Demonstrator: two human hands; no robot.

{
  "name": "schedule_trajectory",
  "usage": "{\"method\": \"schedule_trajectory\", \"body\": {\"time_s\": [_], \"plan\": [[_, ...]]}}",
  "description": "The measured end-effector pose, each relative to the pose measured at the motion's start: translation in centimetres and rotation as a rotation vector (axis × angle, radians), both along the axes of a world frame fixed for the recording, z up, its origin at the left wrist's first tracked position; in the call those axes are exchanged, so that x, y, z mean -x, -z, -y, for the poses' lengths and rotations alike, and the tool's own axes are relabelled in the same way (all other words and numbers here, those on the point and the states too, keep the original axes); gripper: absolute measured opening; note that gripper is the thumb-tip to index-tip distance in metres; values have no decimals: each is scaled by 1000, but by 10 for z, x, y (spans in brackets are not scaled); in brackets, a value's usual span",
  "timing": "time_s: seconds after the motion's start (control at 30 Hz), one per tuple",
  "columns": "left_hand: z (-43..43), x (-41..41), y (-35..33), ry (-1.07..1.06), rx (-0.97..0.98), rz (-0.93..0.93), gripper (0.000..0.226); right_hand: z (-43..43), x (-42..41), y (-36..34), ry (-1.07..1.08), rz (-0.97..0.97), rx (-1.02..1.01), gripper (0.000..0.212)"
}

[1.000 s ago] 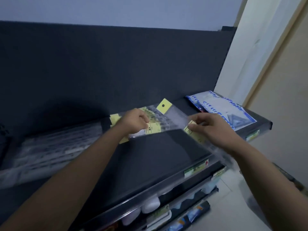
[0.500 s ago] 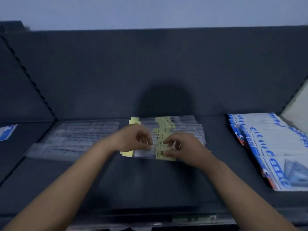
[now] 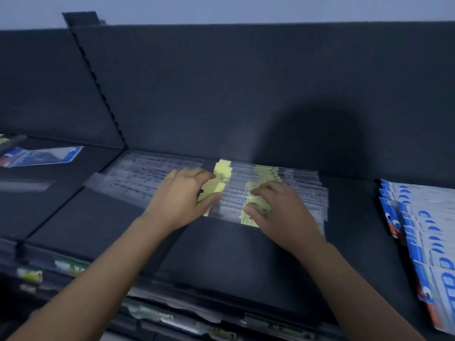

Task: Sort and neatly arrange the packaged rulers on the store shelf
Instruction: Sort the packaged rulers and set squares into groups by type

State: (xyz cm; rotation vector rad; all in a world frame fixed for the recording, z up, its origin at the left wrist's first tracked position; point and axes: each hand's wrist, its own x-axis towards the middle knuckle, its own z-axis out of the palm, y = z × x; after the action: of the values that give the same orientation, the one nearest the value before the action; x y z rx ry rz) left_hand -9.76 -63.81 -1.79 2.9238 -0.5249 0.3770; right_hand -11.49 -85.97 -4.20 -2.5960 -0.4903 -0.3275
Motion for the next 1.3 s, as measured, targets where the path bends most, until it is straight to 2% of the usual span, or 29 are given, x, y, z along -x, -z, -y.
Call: {"method": "schedule_trajectory", "body": {"time_s": [0.2,0.33,0.47,0.57,0.8,1.0,1.1,1.3], "plan": [[-81,36,-28,-277,-340,67,68,-90,-9,-27,-48,106,-22,51],[-164,65,-35,-445,-335,40,76,-180,-4,-36,-134,121,-33,56],[-263,93,-30,-601,-335,-15,86,-282,14,-36,-215,148,-118,44],[-341,111,-18,-631,-332,-46,92,-362,29,-32,-234,139,-200,36],[-497,130,-12,-670,-324,-56,81,-520,40,-33,-324,62,-292,25],[-578,94,-9,-711,-216,-64,78,-602,6,-29,-336,-60,-237,16],[-603,56,2,-671,-144,-100,70,-644,-18,-19,-351,-155,-211,20],[-649,-36,10,-532,-126,-164,46,-703,-88,-13,-316,-237,-84,38]]}}
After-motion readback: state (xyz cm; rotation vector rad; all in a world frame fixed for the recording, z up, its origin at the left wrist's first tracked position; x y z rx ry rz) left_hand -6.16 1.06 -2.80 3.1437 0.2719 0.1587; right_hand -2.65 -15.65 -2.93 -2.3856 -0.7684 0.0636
